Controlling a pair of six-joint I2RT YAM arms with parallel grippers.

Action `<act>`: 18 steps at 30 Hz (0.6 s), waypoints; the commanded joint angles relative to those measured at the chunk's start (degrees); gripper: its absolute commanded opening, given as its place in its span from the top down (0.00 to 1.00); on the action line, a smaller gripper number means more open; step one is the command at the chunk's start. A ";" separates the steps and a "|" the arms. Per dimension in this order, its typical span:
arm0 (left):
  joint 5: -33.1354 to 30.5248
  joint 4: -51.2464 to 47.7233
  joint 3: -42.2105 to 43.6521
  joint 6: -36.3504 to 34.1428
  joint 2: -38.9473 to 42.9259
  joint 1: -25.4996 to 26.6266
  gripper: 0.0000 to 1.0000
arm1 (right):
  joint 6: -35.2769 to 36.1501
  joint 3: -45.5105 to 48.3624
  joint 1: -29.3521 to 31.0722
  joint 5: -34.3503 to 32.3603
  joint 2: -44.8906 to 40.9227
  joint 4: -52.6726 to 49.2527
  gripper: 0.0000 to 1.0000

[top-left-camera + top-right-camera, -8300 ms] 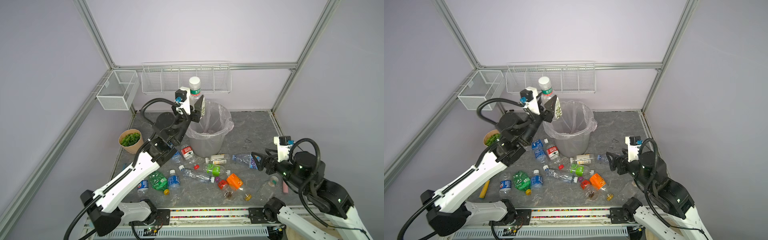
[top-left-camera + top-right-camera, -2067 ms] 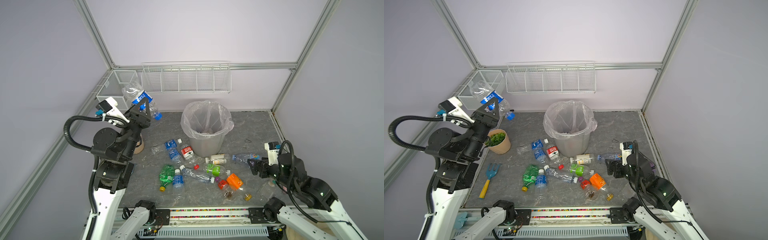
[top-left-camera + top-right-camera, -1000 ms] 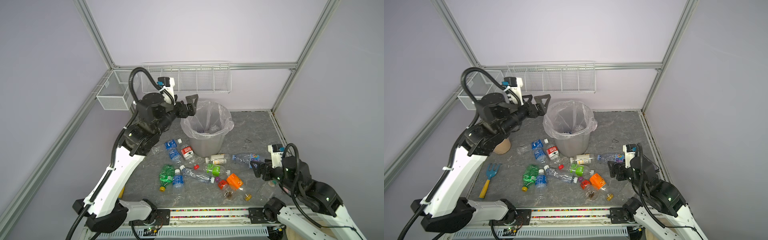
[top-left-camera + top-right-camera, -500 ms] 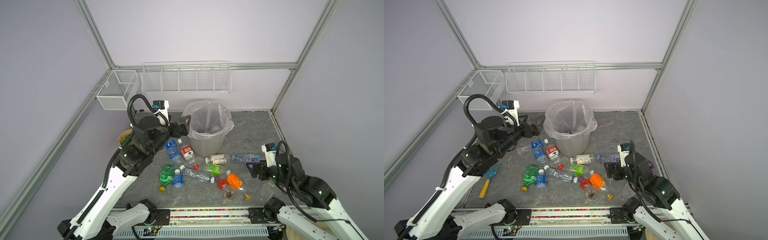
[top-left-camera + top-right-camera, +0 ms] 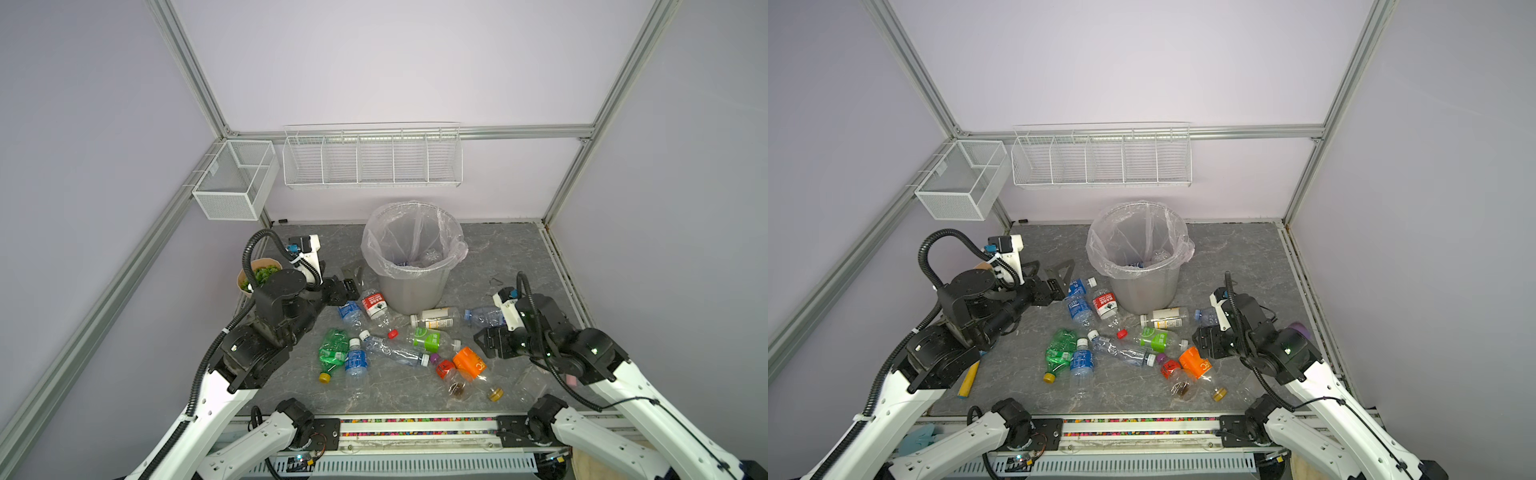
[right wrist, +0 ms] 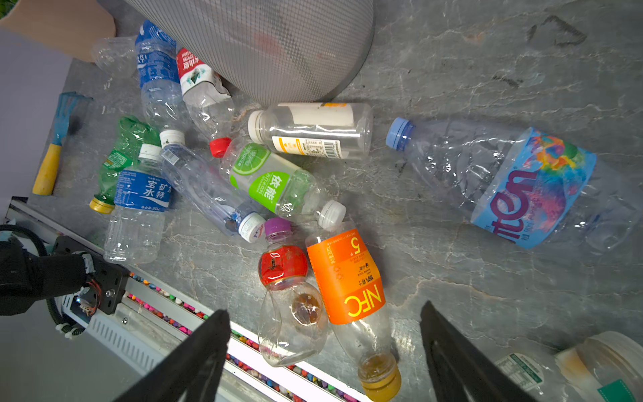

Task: Throw the plastic bottles in the bin
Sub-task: 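Reach the right gripper toward a red purple-cap bottle while the left gripper withdraws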

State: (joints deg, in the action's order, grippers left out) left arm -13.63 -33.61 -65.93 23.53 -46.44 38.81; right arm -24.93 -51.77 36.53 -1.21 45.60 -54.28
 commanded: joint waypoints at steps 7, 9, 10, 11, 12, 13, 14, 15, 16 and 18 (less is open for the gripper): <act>-2.12 -4.66 6.12 3.57 6.18 -0.05 0.00 | -0.33 1.05 1.71 1.30 3.69 -0.12 0.12; -2.10 -5.22 7.15 4.04 6.85 -0.04 0.00 | -0.54 1.06 2.76 0.98 4.95 -0.05 0.12; -2.19 -5.56 7.78 4.41 7.34 -0.04 0.00 | -0.72 1.06 3.46 0.67 5.59 0.02 0.11; -2.19 -5.81 8.40 4.70 7.71 -0.03 0.00 | -0.82 1.06 4.15 0.18 6.10 0.09 0.10; -2.19 -5.99 8.93 4.96 8.14 -0.05 0.00 | -1.02 2.20 4.83 -0.05 6.47 0.13 0.10; -2.19 -6.20 9.72 5.29 8.59 -0.05 0.00 | -1.17 2.58 5.51 -0.46 6.97 0.18 0.10; -2.24 -6.44 10.36 5.68 9.16 -0.04 0.00 | -1.26 2.75 6.31 -0.54 7.33 0.38 0.08; -2.19 -6.56 11.04 5.98 9.62 -0.05 0.00 | -1.35 2.86 6.98 -0.48 7.73 0.58 0.08; -2.28 -6.74 11.74 6.39 10.14 -0.01 0.00 | -1.44 2.94 7.80 -0.54 8.17 0.74 0.07; -2.19 -6.98 13.07 7.16 11.15 -0.05 0.00 | -1.83 2.99 9.21 -0.70 9.00 1.05 0.05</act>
State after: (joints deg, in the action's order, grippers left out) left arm -15.18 -38.54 -54.37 28.71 -36.64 38.79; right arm -25.69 -49.43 44.16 -1.10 53.89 -54.06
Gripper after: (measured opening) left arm 0.996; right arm 0.944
